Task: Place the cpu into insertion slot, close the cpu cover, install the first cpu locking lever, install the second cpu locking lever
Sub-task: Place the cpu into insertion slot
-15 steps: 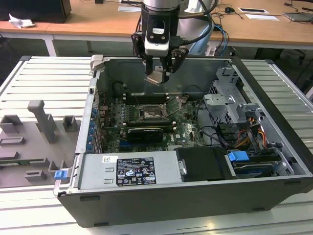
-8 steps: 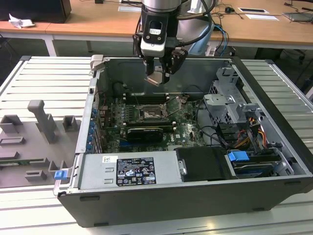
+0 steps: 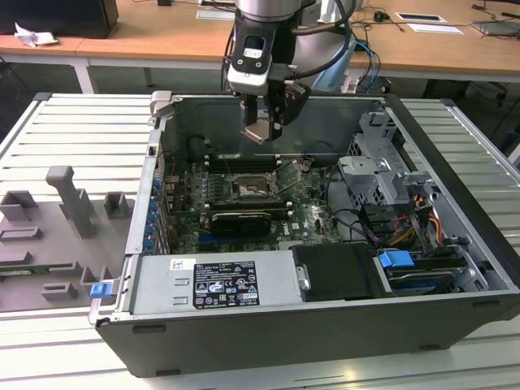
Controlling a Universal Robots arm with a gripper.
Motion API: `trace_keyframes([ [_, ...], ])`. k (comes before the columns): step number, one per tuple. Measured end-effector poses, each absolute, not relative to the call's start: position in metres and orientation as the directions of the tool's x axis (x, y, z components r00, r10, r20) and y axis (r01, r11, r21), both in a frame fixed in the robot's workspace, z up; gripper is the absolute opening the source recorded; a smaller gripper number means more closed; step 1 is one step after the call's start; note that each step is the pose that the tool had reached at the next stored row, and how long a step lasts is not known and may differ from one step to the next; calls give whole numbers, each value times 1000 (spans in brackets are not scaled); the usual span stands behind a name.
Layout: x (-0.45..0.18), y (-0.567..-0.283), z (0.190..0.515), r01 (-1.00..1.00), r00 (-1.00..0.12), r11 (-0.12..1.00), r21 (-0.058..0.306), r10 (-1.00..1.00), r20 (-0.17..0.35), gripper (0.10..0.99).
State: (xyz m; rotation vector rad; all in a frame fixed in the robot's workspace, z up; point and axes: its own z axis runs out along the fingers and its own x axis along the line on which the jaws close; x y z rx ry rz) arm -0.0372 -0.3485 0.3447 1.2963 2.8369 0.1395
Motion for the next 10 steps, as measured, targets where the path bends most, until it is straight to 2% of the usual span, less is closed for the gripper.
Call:
trace_keyframes([
  [10, -37, -348, 342, 810, -583, 579, 89, 812, 19, 529],
])
